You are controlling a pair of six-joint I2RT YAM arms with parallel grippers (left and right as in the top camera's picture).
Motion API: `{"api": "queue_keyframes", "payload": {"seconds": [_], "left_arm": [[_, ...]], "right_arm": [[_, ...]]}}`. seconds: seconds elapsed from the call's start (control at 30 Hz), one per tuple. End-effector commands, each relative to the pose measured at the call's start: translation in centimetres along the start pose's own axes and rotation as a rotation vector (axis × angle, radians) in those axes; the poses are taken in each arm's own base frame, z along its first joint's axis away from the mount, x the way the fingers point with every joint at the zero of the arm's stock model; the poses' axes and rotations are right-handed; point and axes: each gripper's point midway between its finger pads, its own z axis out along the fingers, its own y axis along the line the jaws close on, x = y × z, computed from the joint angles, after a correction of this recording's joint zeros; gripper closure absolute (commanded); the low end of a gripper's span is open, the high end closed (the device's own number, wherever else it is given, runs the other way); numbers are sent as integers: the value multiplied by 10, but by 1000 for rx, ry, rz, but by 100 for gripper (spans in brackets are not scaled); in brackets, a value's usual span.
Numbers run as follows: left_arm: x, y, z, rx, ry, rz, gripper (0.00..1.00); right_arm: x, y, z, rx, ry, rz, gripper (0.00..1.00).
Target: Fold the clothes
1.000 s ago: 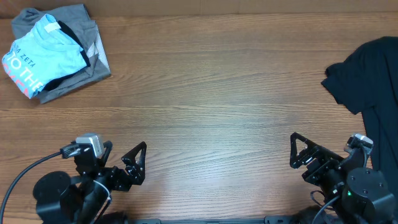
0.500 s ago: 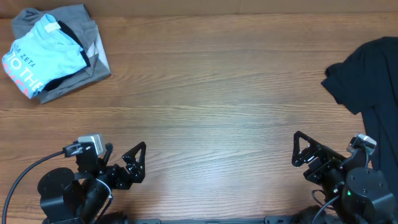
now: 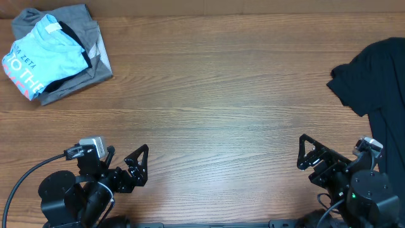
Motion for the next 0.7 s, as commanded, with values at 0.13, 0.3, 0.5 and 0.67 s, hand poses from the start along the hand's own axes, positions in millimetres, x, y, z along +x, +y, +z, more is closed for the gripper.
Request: {"api": "queue_keyframes", "payload": {"seconds": [0.13,0.3,0.5,0.67], "left_arm": [[2,2,1,-7,2,-9,0],[2,2,1,-7,2,-9,0],[2,2,1,-7,2,-9,0],[2,2,1,-8,3,-10,0]], "right_arm": [[1,-40,36,123,-89,-20,0],[4,-39,65,5,-186,-119,0],[5,-36,92,-142,-331,-207,0],[7,-26,93,-245,-470,-376,0]]}}
